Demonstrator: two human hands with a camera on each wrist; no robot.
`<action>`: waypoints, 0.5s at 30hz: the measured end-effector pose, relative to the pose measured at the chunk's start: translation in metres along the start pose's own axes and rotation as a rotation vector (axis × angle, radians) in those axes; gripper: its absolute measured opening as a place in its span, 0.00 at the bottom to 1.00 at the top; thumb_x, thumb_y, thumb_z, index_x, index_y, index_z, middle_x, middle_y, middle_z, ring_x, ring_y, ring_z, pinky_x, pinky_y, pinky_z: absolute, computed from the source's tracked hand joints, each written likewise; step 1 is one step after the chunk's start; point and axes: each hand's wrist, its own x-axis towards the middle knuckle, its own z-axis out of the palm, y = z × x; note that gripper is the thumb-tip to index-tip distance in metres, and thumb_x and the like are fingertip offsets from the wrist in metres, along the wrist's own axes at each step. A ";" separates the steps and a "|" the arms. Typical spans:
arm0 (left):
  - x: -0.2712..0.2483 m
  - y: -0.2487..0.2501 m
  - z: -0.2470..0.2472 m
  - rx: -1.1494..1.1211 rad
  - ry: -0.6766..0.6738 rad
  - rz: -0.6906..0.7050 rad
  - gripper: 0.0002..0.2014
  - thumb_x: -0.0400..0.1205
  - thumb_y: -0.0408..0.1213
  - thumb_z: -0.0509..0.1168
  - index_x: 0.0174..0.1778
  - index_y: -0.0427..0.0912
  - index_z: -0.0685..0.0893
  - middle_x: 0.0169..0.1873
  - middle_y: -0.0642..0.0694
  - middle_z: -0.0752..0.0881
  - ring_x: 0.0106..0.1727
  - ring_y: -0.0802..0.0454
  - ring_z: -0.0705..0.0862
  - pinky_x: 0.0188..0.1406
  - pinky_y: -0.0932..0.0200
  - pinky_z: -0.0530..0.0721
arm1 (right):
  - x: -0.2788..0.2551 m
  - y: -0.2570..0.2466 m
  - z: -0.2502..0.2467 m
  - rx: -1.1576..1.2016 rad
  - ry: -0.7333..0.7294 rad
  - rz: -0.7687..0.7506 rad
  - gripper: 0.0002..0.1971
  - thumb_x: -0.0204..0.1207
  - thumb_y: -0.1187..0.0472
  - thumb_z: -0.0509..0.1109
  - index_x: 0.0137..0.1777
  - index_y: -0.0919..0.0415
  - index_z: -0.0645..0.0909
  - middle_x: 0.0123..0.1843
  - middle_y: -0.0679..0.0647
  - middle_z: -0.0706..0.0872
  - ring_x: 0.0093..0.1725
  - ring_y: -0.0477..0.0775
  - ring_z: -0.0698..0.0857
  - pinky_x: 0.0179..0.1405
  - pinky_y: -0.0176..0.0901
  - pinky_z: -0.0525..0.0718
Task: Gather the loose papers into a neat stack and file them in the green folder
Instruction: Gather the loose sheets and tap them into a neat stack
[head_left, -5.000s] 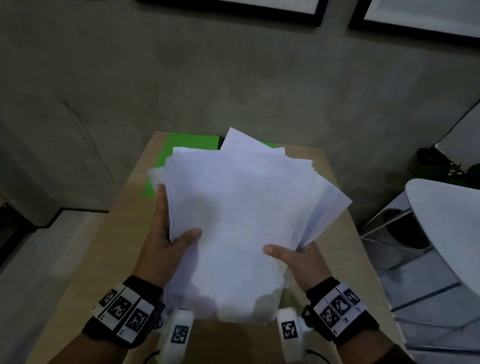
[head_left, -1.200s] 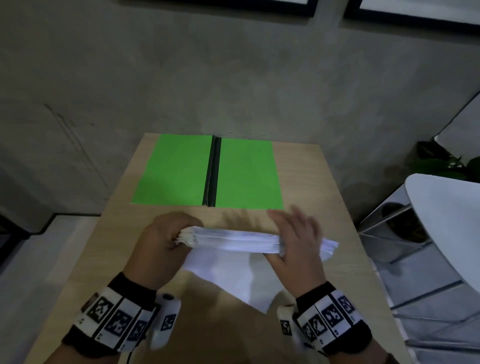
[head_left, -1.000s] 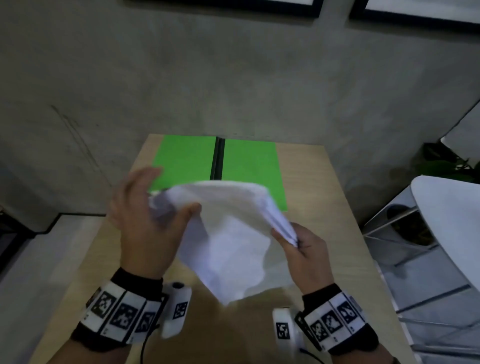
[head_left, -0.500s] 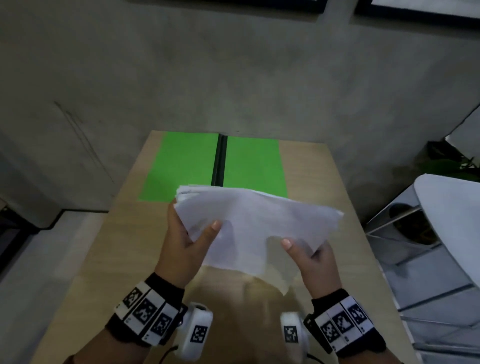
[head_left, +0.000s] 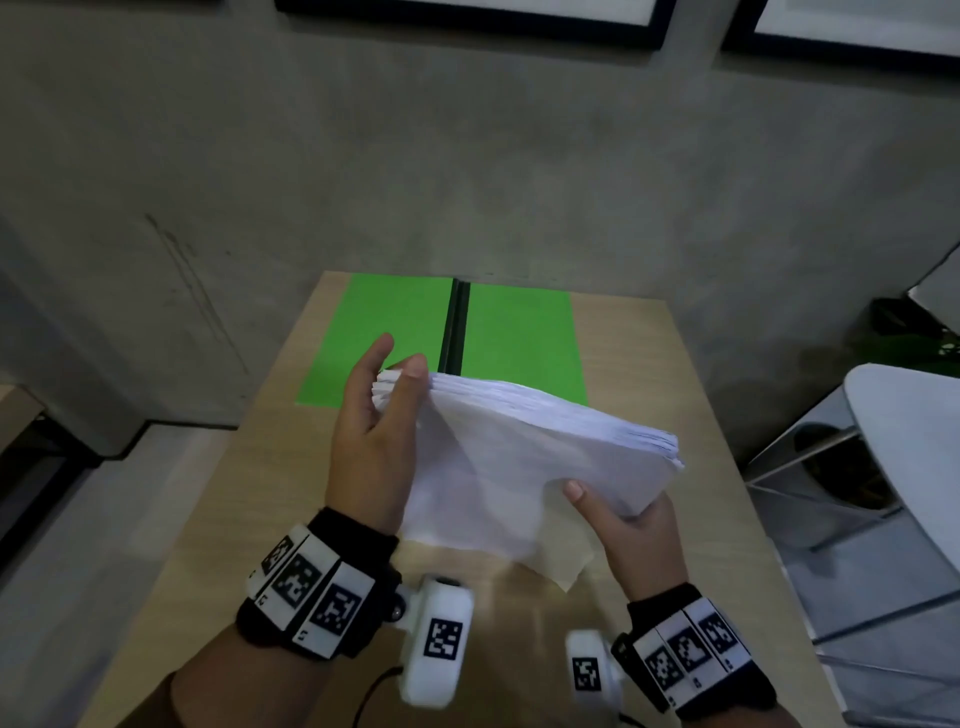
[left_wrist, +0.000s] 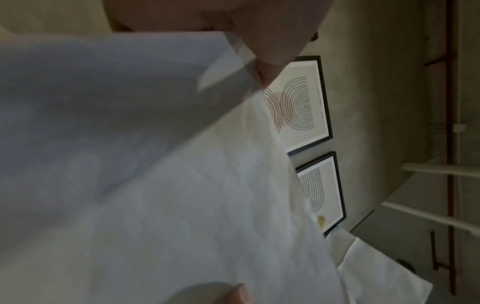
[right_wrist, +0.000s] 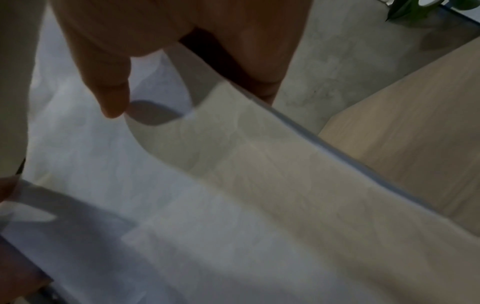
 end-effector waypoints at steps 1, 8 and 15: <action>0.000 -0.001 -0.002 0.005 -0.010 0.006 0.20 0.79 0.46 0.67 0.68 0.52 0.77 0.49 0.60 0.88 0.44 0.79 0.80 0.39 0.85 0.72 | 0.000 0.000 0.000 0.006 -0.008 0.005 0.14 0.67 0.75 0.76 0.45 0.55 0.84 0.36 0.38 0.92 0.37 0.36 0.89 0.34 0.27 0.84; 0.002 -0.005 -0.008 -0.060 -0.076 0.010 0.27 0.62 0.63 0.70 0.54 0.55 0.83 0.43 0.55 0.91 0.49 0.54 0.85 0.52 0.61 0.78 | 0.001 0.005 0.000 0.012 -0.005 0.051 0.13 0.66 0.72 0.78 0.45 0.54 0.84 0.34 0.35 0.91 0.35 0.33 0.88 0.30 0.25 0.82; 0.012 -0.033 -0.028 0.080 -0.401 -0.087 0.51 0.47 0.54 0.83 0.68 0.56 0.72 0.51 0.48 0.86 0.45 0.63 0.88 0.44 0.65 0.86 | 0.006 0.006 0.001 0.062 0.042 0.149 0.07 0.65 0.70 0.79 0.37 0.59 0.86 0.27 0.44 0.90 0.27 0.40 0.88 0.25 0.31 0.83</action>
